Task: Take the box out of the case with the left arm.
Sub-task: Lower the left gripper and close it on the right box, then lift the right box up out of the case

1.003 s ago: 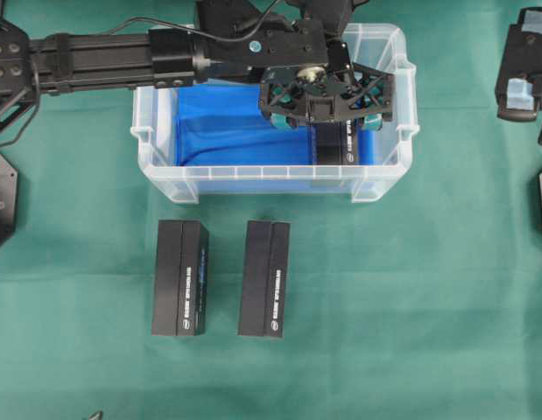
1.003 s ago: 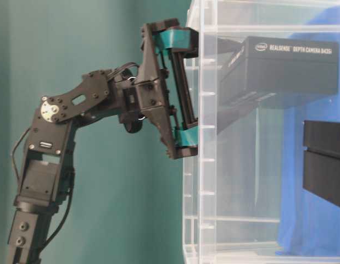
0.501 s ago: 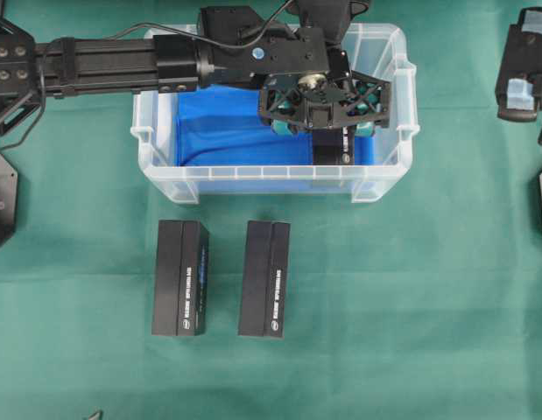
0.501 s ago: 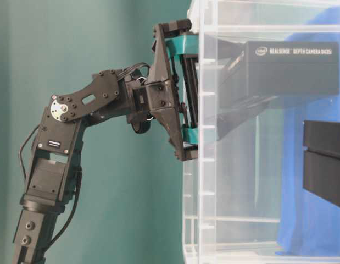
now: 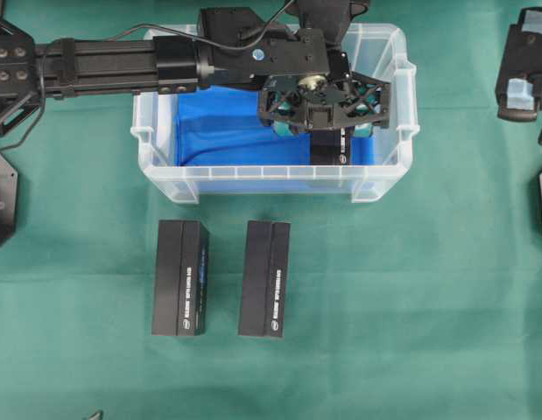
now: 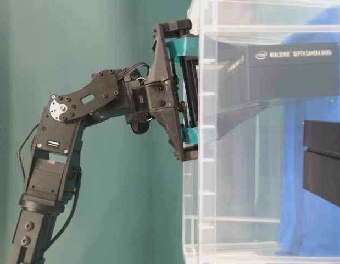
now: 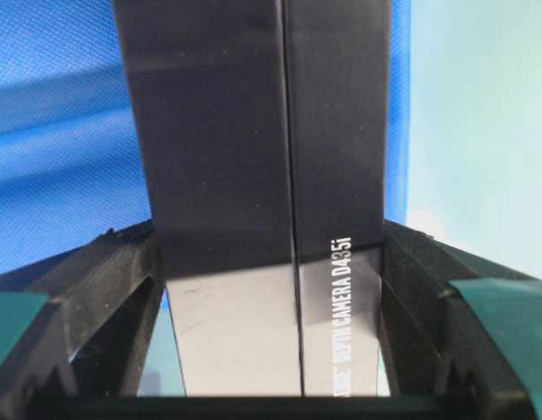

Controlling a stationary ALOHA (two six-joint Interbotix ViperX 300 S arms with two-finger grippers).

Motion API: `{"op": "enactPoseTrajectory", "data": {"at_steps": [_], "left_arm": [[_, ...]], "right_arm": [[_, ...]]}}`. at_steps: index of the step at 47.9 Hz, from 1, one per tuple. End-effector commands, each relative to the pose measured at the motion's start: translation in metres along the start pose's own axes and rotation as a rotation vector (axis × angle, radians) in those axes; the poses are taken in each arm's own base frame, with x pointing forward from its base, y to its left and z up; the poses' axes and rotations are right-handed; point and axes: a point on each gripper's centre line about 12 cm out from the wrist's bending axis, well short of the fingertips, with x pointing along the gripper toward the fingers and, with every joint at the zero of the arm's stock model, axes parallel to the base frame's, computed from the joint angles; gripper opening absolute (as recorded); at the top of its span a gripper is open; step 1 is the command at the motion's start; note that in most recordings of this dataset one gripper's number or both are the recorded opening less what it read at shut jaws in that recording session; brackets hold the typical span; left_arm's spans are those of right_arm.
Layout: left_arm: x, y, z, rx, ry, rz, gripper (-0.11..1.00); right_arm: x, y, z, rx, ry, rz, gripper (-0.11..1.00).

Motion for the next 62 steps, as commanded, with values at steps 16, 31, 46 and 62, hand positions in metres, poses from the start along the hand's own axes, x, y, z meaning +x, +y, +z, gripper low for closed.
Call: {"op": "enactPoseTrajectory", "data": {"at_steps": [16, 31, 46, 62], "left_arm": [[-0.072, -0.006, 0.0, -0.017, -0.012, -0.089, 0.62], [-0.115, -0.014, 0.004, -0.052, -0.024, -0.15, 0.62], [-0.156, -0.021, 0.006, -0.048, -0.021, -0.141, 0.6], [-0.193, -0.02, 0.008, -0.043, -0.027, -0.148, 0.6]], "right_arm": [[-0.004, 0.0, 0.001, 0.001, -0.015, 0.007, 0.01], [-0.004, 0.0, 0.001, 0.001, -0.017, 0.007, 0.01], [-0.004, 0.0, 0.001, 0.001, -0.017, 0.007, 0.01], [-0.003, 0.0, 0.001, 0.001, -0.016, 0.005, 0.01]]}}
